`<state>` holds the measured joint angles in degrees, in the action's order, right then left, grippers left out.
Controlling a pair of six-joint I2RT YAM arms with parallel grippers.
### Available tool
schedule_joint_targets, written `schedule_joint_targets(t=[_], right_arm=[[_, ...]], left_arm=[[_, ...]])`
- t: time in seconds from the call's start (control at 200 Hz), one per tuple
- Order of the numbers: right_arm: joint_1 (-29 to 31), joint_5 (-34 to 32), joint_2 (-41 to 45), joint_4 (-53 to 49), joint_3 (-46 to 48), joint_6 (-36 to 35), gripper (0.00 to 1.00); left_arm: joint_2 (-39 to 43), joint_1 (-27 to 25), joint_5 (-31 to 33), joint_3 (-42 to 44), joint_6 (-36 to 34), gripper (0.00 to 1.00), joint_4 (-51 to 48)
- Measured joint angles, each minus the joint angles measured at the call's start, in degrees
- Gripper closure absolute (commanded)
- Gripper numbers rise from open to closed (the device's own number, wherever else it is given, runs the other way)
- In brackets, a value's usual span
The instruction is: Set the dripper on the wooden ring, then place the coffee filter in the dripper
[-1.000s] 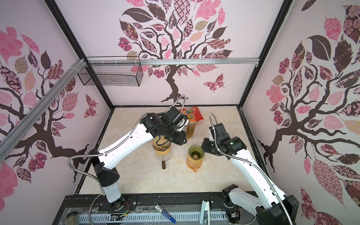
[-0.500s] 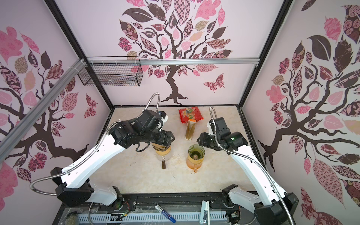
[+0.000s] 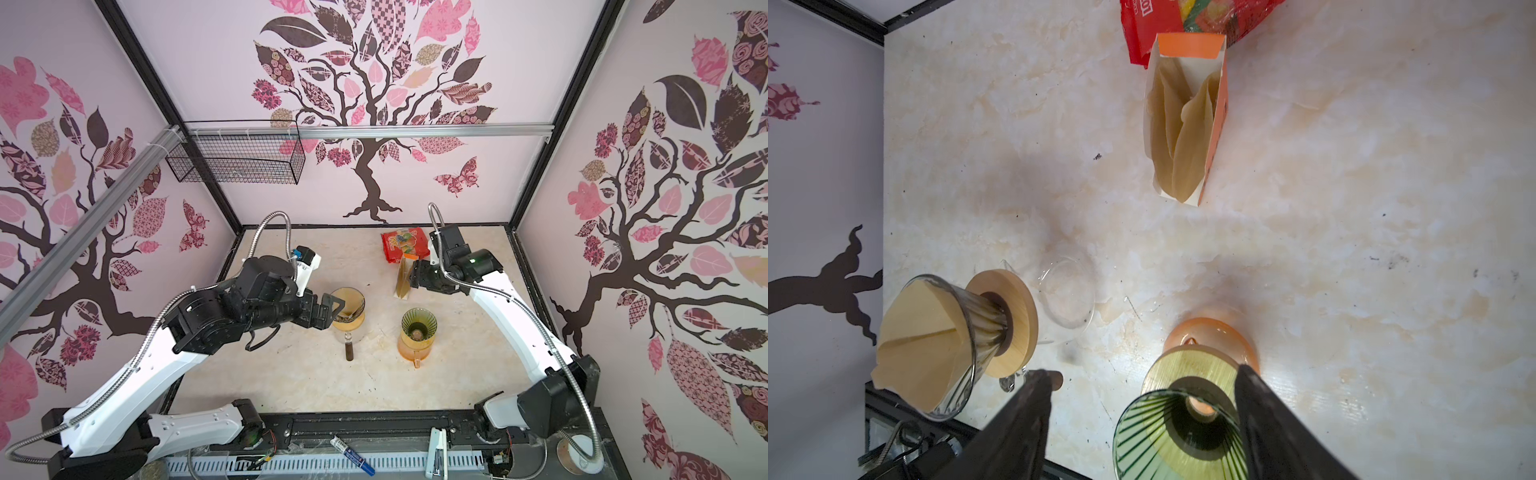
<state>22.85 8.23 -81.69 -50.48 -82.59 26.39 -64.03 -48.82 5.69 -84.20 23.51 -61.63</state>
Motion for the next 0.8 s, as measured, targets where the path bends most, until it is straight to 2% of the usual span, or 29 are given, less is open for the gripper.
schedule_joint_targets(t=[0.24, 0.345, 0.58, 0.8], right_arm=[[0.0, -2.08, -8.39, -0.17, -6.47, -2.64, 0.34], [0.0, -2.91, -11.37, 0.13, -8.13, -4.07, 0.45], [0.0, -3.17, -16.26, 1.95, -10.19, -5.79, 0.59], [0.0, -3.85, -20.65, 2.8, -12.17, -7.41, 0.63]], left_arm=[[2.19, 0.04, -2.51, 7.43, 1.51, 0.03, 3.96], [1.97, 0.15, -2.73, 9.7, 3.91, 0.03, 6.75], [-2.21, 0.74, -3.65, 10.1, 9.01, 0.03, 13.0], [-3.3, 0.81, -4.87, 9.22, 6.38, 0.03, 11.8]])
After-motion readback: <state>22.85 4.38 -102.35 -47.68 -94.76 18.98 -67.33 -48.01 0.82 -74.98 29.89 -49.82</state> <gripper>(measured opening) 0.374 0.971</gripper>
